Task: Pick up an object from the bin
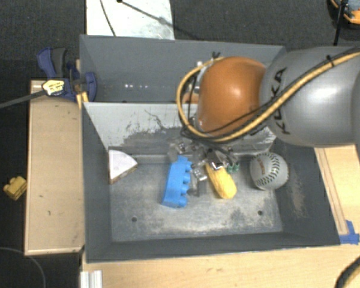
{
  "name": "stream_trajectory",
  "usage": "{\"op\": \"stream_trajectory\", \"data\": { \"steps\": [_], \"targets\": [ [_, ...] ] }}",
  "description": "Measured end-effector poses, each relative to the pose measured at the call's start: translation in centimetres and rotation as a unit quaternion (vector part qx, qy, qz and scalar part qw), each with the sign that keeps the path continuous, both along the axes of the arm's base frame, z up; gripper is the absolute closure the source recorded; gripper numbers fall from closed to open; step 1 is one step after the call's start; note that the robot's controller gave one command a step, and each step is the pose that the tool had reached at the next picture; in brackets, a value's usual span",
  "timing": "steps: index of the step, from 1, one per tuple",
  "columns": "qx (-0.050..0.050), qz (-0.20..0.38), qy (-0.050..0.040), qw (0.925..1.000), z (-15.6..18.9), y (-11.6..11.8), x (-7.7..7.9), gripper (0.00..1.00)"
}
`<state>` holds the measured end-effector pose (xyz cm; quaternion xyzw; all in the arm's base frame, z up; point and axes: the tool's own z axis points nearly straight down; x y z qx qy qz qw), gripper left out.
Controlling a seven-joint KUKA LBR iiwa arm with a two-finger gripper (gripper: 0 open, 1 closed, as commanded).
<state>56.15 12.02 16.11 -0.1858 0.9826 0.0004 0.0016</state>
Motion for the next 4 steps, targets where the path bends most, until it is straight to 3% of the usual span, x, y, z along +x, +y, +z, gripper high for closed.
{"op": "stream_trajectory", "data": {
  "steps": [1, 2, 3, 4],
  "targets": [
    [0.0, 0.099, -0.0013, 0.9951, -1.3, -1.9, 1.7, 0.0],
    [-0.001, 0.229, -0.0018, 0.9734, -8.0, -0.6, 2.9, 0.0],
    [-0.001, 0.33, -0.0006, 0.9439, -9.2, -0.6, 3.1, 1.0],
    [-0.001, 0.332, -0.0013, 0.9434, -9.0, -0.6, 3.2, 1.0]
  ]
}}
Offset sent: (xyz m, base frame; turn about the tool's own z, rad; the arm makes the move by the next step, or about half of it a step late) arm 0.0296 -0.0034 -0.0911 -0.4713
